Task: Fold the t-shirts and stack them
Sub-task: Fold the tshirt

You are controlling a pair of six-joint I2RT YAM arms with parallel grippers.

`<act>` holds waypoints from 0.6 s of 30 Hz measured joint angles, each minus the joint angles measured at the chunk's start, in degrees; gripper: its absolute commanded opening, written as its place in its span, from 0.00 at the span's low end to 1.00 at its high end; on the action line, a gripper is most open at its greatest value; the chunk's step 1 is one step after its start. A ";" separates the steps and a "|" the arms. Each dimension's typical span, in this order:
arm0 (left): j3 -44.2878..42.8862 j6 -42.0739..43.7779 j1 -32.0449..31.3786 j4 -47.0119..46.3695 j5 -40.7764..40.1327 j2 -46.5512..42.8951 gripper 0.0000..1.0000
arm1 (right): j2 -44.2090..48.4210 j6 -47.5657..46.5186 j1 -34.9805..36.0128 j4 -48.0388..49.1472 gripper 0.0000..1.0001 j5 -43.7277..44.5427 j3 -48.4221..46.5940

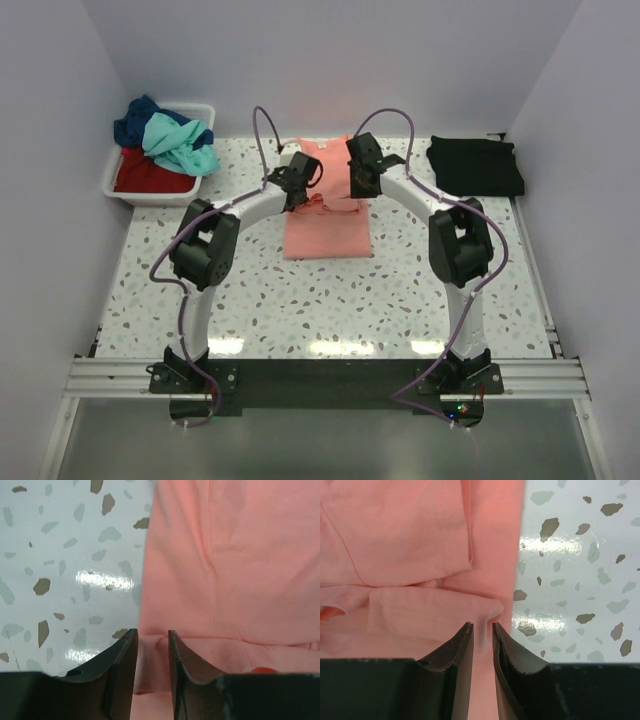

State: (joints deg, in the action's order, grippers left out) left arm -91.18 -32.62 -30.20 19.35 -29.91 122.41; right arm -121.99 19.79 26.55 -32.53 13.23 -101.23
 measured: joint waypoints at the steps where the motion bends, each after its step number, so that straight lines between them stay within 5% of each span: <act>1: 0.00 0.72 0.28 -1.03 -0.04 0.00 0.40 | 0.00 0.33 0.00 0.24 0.25 0.44 0.00; 6: 2.86 2.75 1.14 -7.06 -0.76 -1.66 0.51 | 0.11 1.97 -0.04 2.54 0.27 2.29 1.27; 18: 7.37 4.72 1.25 -7.89 0.76 -8.83 0.51 | 5.16 1.68 -0.04 3.34 0.30 0.52 10.10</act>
State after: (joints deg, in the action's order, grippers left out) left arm -83.81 -27.90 -28.95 11.46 -29.15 113.58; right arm -116.84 21.47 26.50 -29.19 13.76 -91.13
